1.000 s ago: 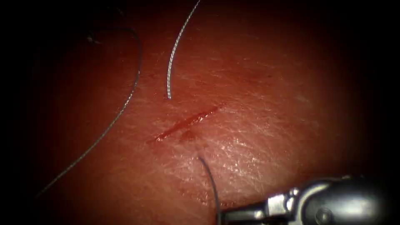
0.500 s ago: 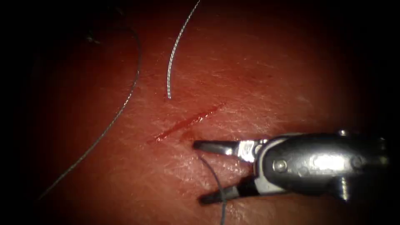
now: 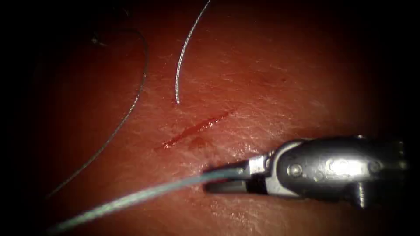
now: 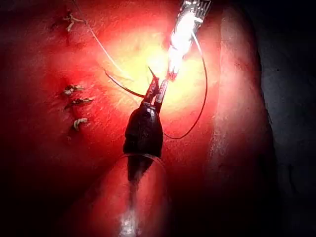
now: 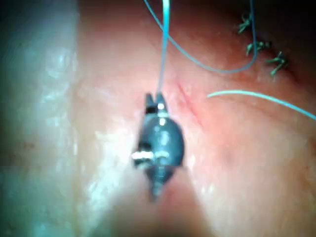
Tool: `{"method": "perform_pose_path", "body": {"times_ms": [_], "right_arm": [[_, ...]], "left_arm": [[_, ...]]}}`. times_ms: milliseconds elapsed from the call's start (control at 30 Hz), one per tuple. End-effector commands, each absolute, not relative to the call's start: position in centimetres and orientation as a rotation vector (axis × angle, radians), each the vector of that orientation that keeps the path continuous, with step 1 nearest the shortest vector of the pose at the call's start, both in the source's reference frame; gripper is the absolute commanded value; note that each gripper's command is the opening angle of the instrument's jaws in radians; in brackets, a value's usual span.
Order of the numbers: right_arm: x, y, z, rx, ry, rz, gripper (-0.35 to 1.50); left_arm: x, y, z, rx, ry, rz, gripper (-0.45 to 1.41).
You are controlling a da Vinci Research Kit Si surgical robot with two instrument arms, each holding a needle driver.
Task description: Wound Closure
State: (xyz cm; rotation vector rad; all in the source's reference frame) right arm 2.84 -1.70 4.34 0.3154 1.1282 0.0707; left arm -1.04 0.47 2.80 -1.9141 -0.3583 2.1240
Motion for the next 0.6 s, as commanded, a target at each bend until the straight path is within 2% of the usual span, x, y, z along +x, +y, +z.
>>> {"method": "perform_pose_path", "body": {"times_ms": [33,600], "right_arm": [[2.9,-1.73,4.37,0.319,1.13,0.072,-0.35],[2.92,-1.95,4.16,0.388,1.108,0.01,-0.35]], "left_arm": [[-1.1,0.41,2.86,-1.914,-0.363,2.121,-0.45],[-1.1,0.41,2.86,-1.914,-0.362,2.121,-0.45]]}}
